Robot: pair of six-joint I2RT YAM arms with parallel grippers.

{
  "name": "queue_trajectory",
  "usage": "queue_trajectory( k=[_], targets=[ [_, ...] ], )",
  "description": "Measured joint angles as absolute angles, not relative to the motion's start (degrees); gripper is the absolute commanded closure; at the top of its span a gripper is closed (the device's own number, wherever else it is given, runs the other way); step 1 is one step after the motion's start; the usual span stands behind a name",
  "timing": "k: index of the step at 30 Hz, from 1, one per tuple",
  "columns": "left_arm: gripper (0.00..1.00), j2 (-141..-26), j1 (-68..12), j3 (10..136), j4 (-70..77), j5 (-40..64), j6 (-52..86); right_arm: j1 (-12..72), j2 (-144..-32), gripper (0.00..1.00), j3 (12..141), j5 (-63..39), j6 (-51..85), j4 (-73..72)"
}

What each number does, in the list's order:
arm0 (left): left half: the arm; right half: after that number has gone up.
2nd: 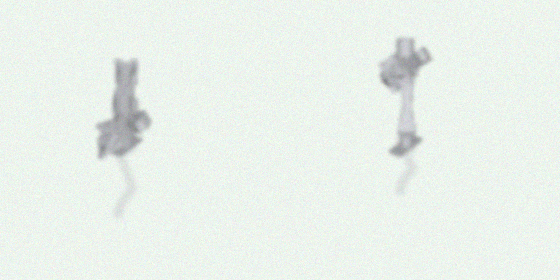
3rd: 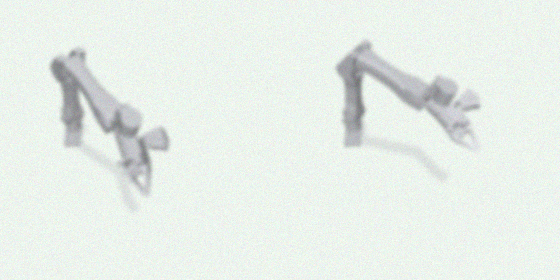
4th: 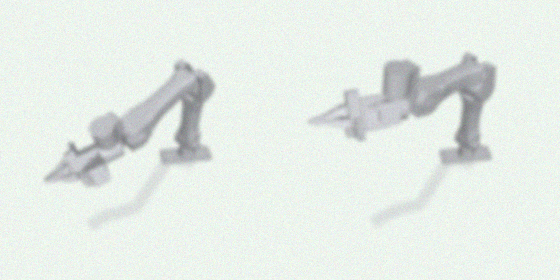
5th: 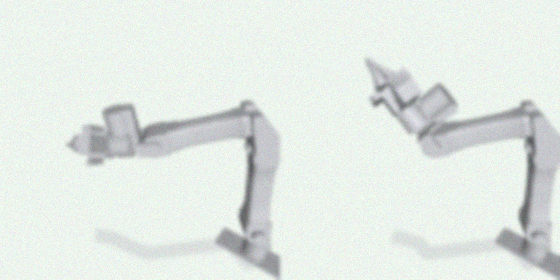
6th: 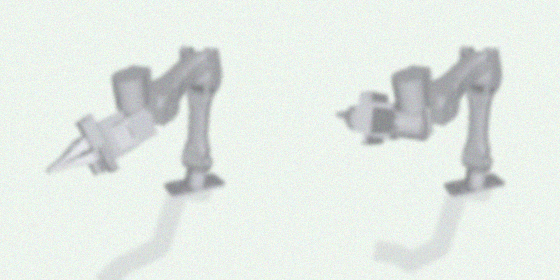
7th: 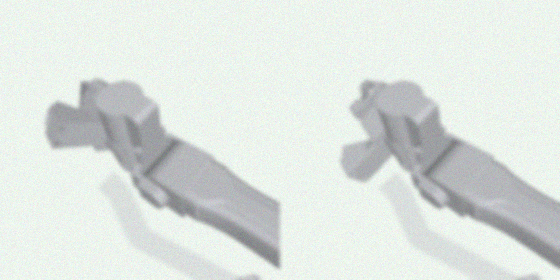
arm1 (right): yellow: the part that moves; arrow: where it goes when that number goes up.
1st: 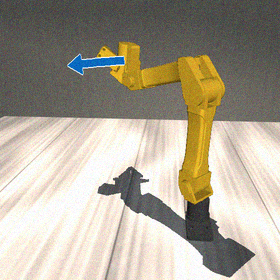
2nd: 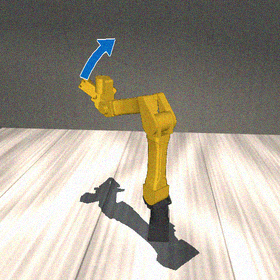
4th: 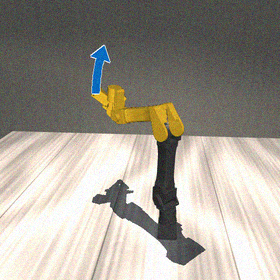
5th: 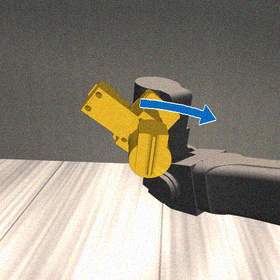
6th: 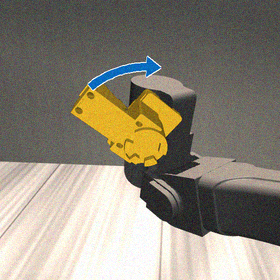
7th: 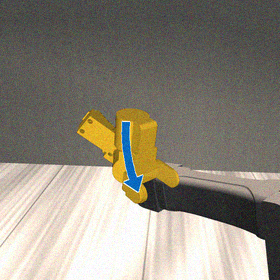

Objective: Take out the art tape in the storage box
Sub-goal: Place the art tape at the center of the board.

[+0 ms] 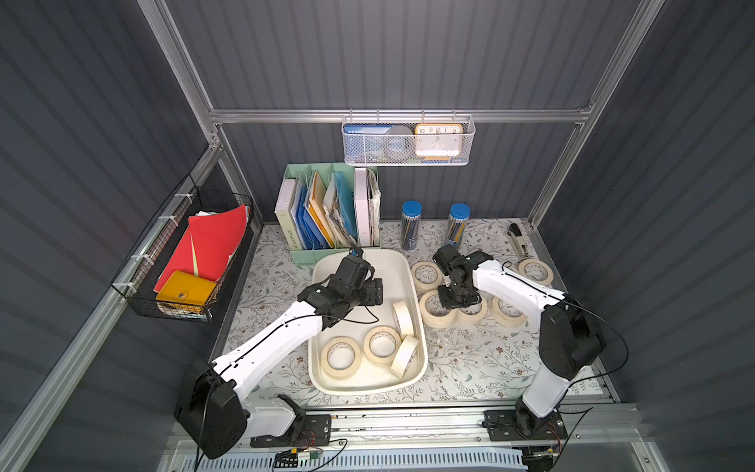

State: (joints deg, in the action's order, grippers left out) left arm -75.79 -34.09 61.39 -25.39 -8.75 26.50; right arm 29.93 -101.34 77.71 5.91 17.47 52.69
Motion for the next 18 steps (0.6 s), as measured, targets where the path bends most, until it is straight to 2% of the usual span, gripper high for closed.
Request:
queue_trajectory(
  k=[7, 18],
  targets=[
    [0.17, -75.83, -34.09, 61.39, -25.39, -8.73, 26.52, 33.76, -104.47, 1.0, 79.48, 4.62, 17.54, 49.28],
    [0.17, -75.83, -34.09, 61.34, -25.08, -7.84, 26.52, 30.26, -107.15, 1.0, 73.58, 8.16, 18.87, 42.0]
  ],
)
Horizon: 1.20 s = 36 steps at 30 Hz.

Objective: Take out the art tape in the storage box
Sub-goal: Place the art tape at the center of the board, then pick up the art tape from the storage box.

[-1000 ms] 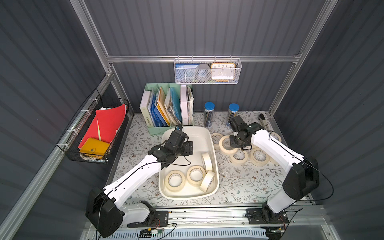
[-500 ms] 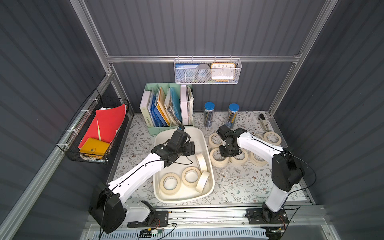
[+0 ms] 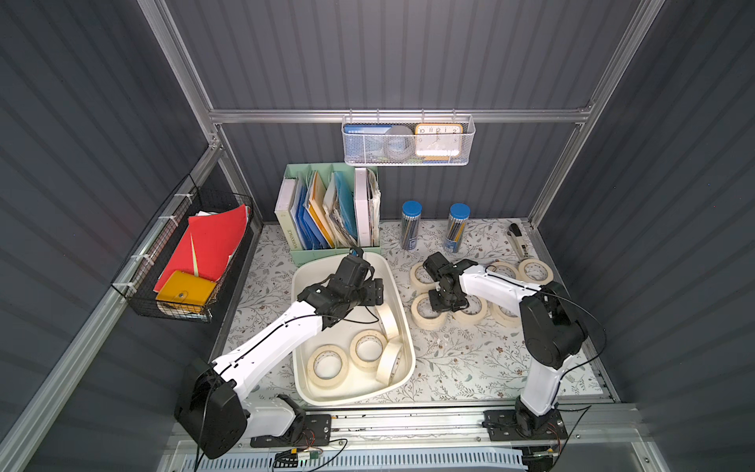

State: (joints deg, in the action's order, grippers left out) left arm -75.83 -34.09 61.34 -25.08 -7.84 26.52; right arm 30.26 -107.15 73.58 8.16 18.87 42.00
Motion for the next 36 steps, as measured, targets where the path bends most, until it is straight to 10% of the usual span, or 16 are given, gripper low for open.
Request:
queue_trajectory(
  k=[6, 15, 36],
  targets=[
    [0.17, -75.83, -34.09, 60.93, -24.93, -7.27, 26.5, 29.43, -107.96, 0.98, 72.93, 8.14, 19.29, 39.22],
    [0.16, -75.83, -34.09, 57.69, -24.99, -4.97, 27.35, 28.91, -106.98, 0.54, 71.66, 8.93, 19.51, 37.45],
    [0.21, -70.52, -34.09, 43.13, -33.93, -0.75, 34.79, 29.21, -89.65, 0.36, 75.35, 4.45, 16.53, 44.34]
  ],
)
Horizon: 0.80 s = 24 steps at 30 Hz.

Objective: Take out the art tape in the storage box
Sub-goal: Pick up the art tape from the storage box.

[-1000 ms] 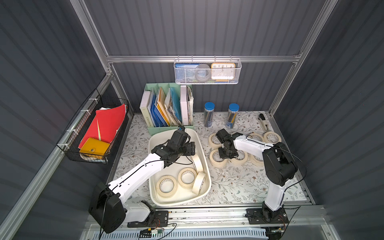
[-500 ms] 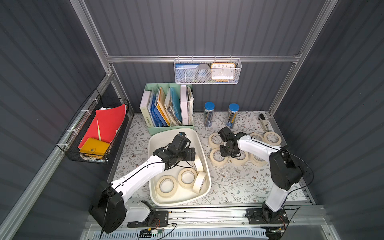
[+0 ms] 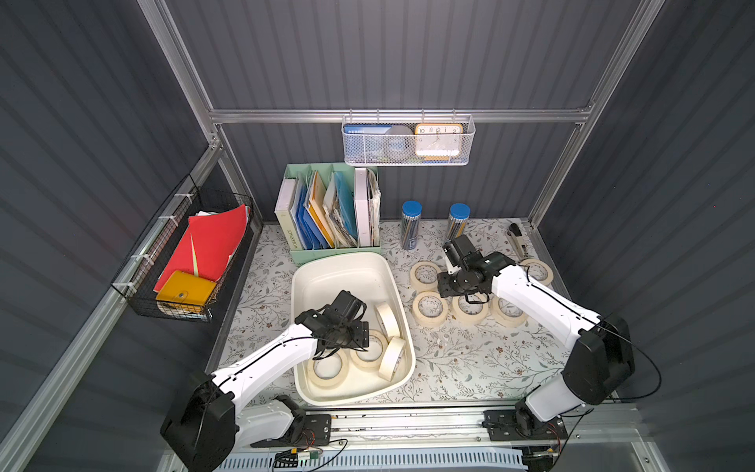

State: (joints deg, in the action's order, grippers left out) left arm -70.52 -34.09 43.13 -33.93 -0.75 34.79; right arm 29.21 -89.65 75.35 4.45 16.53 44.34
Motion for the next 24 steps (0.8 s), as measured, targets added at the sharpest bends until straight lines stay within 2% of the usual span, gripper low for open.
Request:
queue_trajectory(
  k=[7, 8, 12, 17, 20, 24],
  targets=[
    [0.25, -74.81, -34.09, 41.47, -30.52, 1.76, 35.46, 29.41, -85.1, 0.03, 75.29, 3.73, 16.56, 47.4],
    [0.26, -75.37, -34.09, 41.36, -29.93, 2.0, 35.53, 29.41, -84.14, 0.01, 75.22, 3.77, 16.67, 47.66],
    [0.34, -76.88, -34.09, 40.84, -28.01, 2.87, 35.88, 29.41, -81.43, 0.01, 74.11, 3.92, 16.88, 48.14],
    [0.57, -78.39, -33.76, 40.82, -27.09, 2.48, 35.94, 29.41, -81.01, 0.01, 71.88, 3.92, 17.56, 48.25],
    [0.67, -78.67, -33.71, 40.84, -27.42, 2.0, 35.44, 29.41, -80.97, 0.01, 71.18, 3.86, 17.96, 48.29],
    [0.73, -78.67, -33.8, 41.82, -29.23, 1.43, 34.81, 29.41, -80.79, 0.01, 71.18, 3.84, 18.13, 48.36]
  ],
)
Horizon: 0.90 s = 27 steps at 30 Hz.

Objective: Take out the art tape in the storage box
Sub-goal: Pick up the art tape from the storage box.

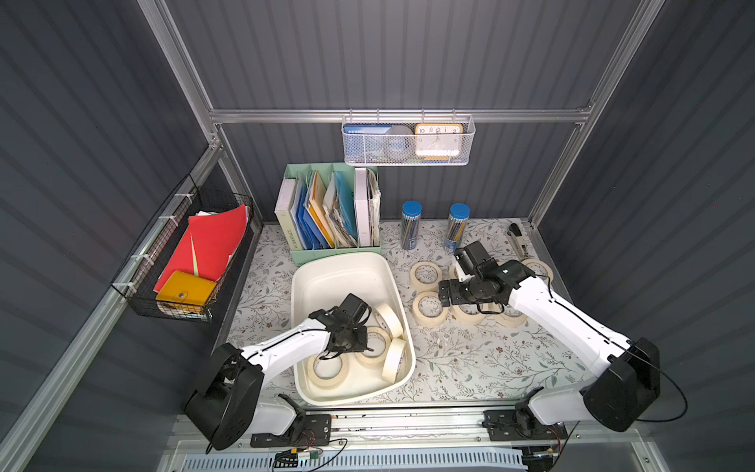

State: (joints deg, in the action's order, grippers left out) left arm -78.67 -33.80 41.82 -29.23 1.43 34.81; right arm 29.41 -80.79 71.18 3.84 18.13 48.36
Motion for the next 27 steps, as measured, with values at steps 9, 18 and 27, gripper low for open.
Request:
queue_trajectory(
  k=[9, 18, 27],
  targets=[
    [0.8, -77.95, -33.82, 54.41, -35.97, -2.42, 33.34, 30.2, -81.08, 0.01, 74.37, 2.74, 18.17, 49.74],
    [0.8, -78.06, -33.82, 64.97, -38.39, -8.01, 31.4, 39.22, -86.59, 0.01, 83.96, 1.34, 18.63, 48.97],
    [0.81, -80.53, -33.82, 66.87, -37.95, -8.54, 29.67, 44.84, -93.17, 0.05, 86.83, -2.63, 20.16, 46.41]
  ],
)
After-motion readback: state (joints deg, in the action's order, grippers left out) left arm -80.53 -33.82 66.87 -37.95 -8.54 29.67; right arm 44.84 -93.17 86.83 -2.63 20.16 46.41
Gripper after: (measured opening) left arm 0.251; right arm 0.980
